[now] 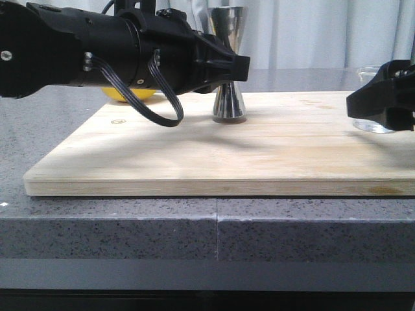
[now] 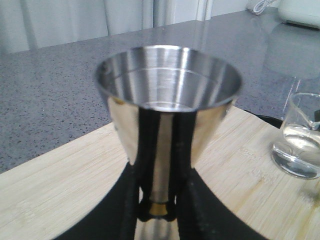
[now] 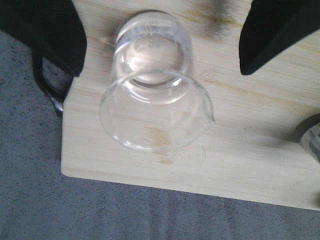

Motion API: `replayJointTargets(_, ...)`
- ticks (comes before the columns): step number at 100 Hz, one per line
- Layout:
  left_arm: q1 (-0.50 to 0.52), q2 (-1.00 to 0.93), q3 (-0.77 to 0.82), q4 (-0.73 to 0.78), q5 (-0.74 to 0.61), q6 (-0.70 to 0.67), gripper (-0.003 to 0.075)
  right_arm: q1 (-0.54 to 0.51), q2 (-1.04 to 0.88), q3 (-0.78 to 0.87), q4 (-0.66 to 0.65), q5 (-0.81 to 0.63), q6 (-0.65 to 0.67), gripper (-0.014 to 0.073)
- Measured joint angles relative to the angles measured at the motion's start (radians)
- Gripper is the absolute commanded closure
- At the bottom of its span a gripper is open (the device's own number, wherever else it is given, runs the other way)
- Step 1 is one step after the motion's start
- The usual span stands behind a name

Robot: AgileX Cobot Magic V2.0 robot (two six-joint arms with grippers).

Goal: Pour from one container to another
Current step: 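Reach the right gripper to the glass beaker and grasp it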

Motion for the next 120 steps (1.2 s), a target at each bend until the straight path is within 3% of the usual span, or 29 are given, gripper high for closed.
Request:
replayJointTargets(45, 0.000, 0.000, 0.000, 0.000, -0.014, 0.000, 0.0741, 0.000, 0.076, 0.000, -0.002, -0.117, 0.000, 0.0029)
replayJointTargets(74, 0.000, 0.000, 0.000, 0.002, -0.023, 0.000, 0.0741, 0.000, 0.085, 0.000, -0.002, -0.160, 0.000, 0.0218)
replayJointTargets(120, 0.000, 0.000, 0.000, 0.010, -0.023, 0.000, 0.0741, 0.000, 0.085, 0.000, -0.004, -0.161, -0.002, 0.0226)
